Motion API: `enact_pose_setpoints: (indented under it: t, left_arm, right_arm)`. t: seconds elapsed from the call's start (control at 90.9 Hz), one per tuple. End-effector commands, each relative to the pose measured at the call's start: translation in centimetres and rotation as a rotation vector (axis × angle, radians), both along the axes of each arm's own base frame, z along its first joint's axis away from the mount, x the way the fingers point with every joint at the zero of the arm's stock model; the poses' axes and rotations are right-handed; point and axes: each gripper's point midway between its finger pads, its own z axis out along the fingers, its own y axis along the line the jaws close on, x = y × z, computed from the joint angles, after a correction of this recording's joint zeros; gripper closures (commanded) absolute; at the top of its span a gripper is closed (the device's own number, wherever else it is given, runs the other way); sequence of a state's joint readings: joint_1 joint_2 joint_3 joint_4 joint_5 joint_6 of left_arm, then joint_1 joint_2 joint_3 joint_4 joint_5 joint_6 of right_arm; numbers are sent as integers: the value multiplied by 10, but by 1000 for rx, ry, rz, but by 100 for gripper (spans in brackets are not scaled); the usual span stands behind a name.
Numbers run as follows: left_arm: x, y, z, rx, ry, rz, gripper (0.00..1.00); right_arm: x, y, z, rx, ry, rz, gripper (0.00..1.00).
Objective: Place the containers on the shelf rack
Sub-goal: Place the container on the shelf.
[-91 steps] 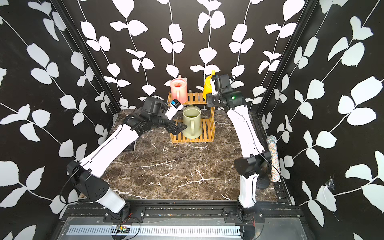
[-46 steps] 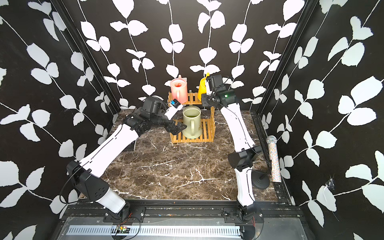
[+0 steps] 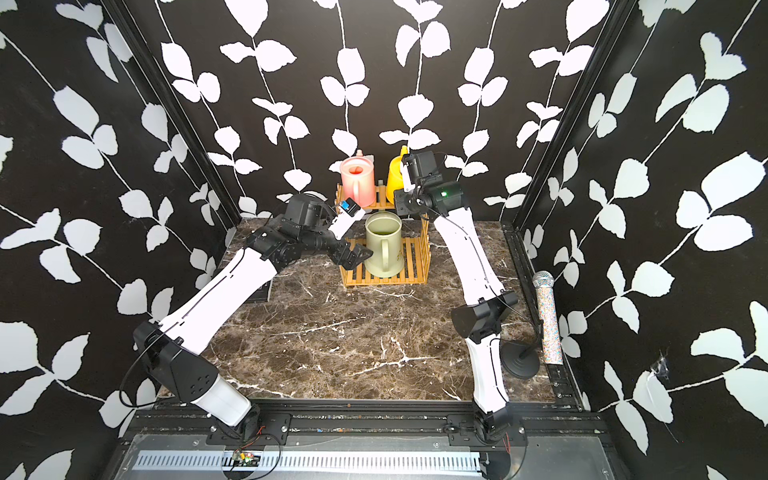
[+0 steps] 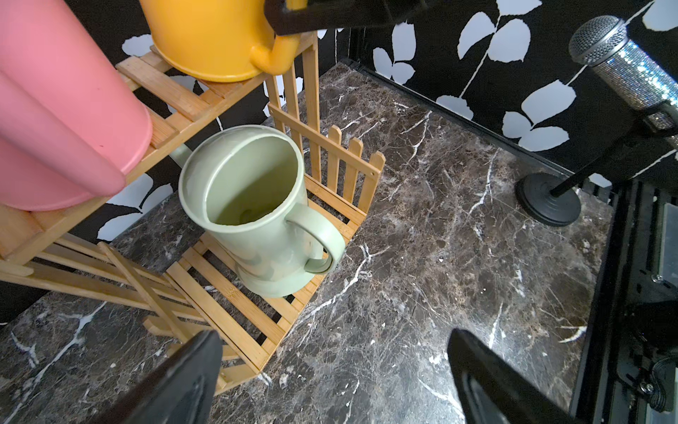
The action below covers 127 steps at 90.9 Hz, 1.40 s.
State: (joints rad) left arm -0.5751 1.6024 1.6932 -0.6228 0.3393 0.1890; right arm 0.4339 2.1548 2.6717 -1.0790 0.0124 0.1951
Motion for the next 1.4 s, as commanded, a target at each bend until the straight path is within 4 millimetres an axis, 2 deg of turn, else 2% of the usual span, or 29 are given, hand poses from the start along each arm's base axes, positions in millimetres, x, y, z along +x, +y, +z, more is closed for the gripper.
enact_pose_setpoints:
  t: [0.0, 0.275, 0.781, 0.924, 1.133, 1.232, 1.386]
  left_arm:
    - [-7, 7, 12, -15, -28, -4, 1]
    - [-7, 6, 12, -14, -27, -5, 2]
    - [-8, 7, 11, -14, -27, -4, 1]
    - [-8, 7, 11, -13, -26, -2, 2]
    - [-8, 10, 14, -7, -39, 3, 2]
    - [-9, 12, 16, 0, -49, 6, 2]
    - [-11, 20, 17, 14, -64, 17, 2]
  right_arm:
    - [4, -6, 16, -24, -65, -30, 80]
    - [5, -8, 16, -38, -73, -40, 72]
    - [4, -20, 16, -96, -78, -68, 73]
    - [2, -17, 20, -77, -81, -58, 72]
    - [-11, -19, 36, -46, -97, -53, 65]
    - [-21, -20, 43, -37, -97, -43, 61]
    - [-41, -25, 54, -18, -95, -31, 60]
